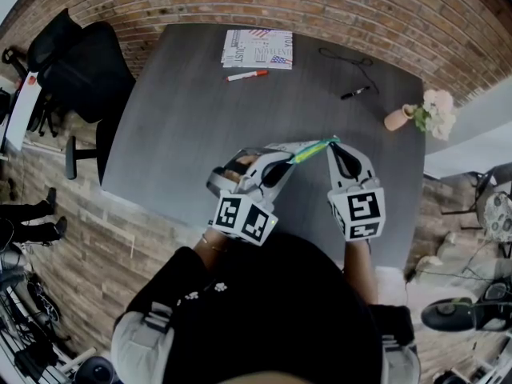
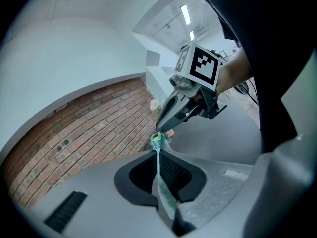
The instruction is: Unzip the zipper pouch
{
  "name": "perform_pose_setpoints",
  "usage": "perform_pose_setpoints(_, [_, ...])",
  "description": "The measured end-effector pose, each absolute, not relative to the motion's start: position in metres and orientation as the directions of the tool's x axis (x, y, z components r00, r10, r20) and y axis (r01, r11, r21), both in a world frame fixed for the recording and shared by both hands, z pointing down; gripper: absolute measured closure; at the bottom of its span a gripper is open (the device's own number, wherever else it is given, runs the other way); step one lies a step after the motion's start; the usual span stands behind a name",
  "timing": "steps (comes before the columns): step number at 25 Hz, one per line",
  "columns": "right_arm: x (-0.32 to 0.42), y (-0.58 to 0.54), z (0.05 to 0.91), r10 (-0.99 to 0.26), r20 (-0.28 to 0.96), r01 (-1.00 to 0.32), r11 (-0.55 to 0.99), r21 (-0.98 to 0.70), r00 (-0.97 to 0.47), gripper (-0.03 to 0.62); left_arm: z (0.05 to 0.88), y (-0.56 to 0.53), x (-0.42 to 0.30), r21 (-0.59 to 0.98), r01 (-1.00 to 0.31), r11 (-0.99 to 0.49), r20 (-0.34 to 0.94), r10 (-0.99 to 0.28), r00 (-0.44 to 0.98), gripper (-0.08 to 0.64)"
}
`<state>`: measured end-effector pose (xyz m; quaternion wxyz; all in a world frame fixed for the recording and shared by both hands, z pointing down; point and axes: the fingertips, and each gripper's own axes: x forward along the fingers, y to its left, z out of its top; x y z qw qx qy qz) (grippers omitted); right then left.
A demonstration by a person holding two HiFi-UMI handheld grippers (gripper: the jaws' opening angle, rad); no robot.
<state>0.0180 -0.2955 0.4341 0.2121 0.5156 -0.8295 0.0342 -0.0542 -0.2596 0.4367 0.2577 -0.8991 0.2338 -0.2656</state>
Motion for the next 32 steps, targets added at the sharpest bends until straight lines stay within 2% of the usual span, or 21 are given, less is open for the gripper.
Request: perform_pose_setpoints(32, [0.049,-0.305,0.439,-0.873,0.379,-0.885,0.408,0.224,-0.307,0.591,0.436,-0.263,-0.067,-0.532,-0.338,-0.776,0.345,-0.564,0.75,0.552])
